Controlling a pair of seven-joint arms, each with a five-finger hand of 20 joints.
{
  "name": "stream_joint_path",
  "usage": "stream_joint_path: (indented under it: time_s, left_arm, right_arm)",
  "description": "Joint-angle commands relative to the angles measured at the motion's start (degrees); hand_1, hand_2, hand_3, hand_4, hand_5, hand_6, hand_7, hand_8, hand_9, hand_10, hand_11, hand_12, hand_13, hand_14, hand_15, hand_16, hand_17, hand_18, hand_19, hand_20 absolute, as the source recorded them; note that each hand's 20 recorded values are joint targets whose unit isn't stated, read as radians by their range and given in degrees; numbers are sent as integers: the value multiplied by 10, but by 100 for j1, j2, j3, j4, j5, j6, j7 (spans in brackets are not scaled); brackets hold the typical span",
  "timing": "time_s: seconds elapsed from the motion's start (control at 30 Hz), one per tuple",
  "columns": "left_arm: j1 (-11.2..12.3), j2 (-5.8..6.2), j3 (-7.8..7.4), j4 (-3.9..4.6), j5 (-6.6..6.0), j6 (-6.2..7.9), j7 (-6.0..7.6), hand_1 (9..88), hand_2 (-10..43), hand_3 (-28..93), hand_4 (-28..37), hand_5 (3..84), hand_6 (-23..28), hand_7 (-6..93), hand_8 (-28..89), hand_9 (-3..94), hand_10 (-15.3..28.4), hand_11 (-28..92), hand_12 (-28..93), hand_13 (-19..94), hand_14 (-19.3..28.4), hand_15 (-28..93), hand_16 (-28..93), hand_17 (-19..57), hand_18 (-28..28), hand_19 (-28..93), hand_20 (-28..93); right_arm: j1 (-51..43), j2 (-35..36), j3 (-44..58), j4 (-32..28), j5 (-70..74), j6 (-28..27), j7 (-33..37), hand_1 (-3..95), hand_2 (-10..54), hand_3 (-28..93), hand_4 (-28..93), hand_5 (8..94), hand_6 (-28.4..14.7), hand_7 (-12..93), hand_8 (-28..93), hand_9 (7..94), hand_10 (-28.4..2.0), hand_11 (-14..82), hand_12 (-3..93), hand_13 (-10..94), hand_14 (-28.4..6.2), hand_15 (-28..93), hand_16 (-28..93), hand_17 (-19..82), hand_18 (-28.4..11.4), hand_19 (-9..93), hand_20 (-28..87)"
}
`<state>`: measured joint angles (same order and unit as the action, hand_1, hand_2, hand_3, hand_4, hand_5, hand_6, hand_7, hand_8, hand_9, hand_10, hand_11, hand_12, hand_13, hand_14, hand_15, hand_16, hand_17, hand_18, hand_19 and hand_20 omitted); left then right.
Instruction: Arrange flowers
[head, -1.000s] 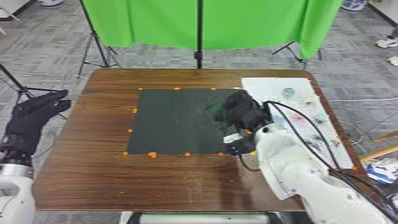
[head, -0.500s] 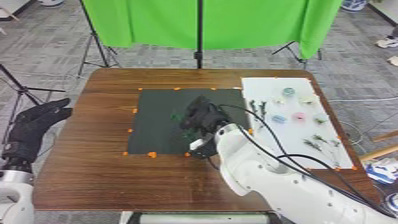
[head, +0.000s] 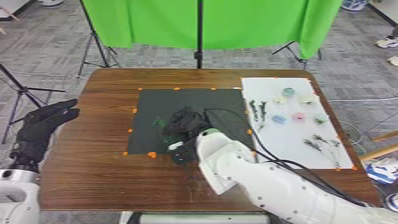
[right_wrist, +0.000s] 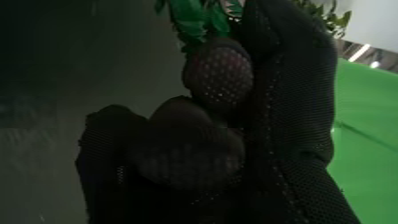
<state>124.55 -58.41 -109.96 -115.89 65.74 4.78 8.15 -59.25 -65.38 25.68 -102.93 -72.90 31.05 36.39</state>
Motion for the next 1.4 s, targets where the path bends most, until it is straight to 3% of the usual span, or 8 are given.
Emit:
stream_joint_path:
  time_s: [0.03,0.43,0.47,0.5,0.53,1.0,1.17,1.4]
  left_arm:
    - [-47,19,110,0,39,-99,-92,319,-23,619,-200,497,57,110,-63,493,149,171,94,390,178,160,-36,83,142,184,169]
    - [-155,-22,239,31,50,-126,-91,322,-21,615,-195,497,56,111,-63,493,148,170,94,392,178,162,-37,80,144,186,168]
    - [-175,-29,261,38,51,-124,-86,322,-20,615,-194,497,56,111,-63,493,148,170,94,392,177,161,-37,80,144,186,168]
    - [-199,-33,279,51,51,-131,-83,322,-21,614,-193,497,56,111,-63,493,148,170,94,392,178,162,-37,80,144,186,168]
    - [-225,-34,300,62,49,-134,-79,322,-20,614,-193,497,56,111,-63,493,148,170,94,392,178,162,-37,80,144,186,167]
    - [-404,-46,462,144,71,-221,-80,322,-22,616,-190,495,55,111,-63,491,149,169,94,391,178,161,-36,78,144,186,167]
    - [-384,-61,444,129,69,-211,-69,322,-22,617,-191,495,55,111,-63,491,149,170,95,391,178,161,-36,76,146,187,168]
    - [-392,-65,449,132,80,-241,-82,323,-25,617,-190,495,55,110,-63,491,148,169,94,392,178,160,-36,76,146,185,167]
  right_arm:
    - [57,-234,-95,71,756,521,-252,914,-95,-271,604,691,-63,520,144,877,-122,403,377,937,6,606,200,773,-45,845,411]
    - [158,-375,-305,356,1344,1381,-519,888,-95,-172,501,678,-65,524,137,909,-114,280,350,937,-10,530,158,783,-43,729,437]
    - [165,-382,-333,391,1377,1418,-515,747,-95,250,182,677,-68,526,127,912,-115,268,347,937,-12,521,155,784,-45,718,451]
    - [162,-406,-345,433,1390,1480,-521,682,-95,454,13,675,-67,524,133,915,-117,250,346,937,-13,508,150,783,-45,707,453]
    - [143,-408,-324,448,1407,1454,-517,668,-95,503,-34,672,-66,522,135,918,-115,236,343,937,-14,501,146,782,-47,703,451]
    - [130,-464,-339,600,1714,1560,-668,660,-95,534,-104,662,-62,498,146,921,-112,148,353,937,-20,434,141,767,-48,670,426]
    - [80,-429,-249,588,1730,1284,-583,630,-95,551,-90,663,-55,411,178,916,-111,96,357,937,-22,395,150,759,-49,660,409]
    - [69,-418,-225,574,1688,1194,-546,594,-95,544,-84,651,-60,360,183,892,-119,112,338,937,-30,357,155,745,-57,645,402]
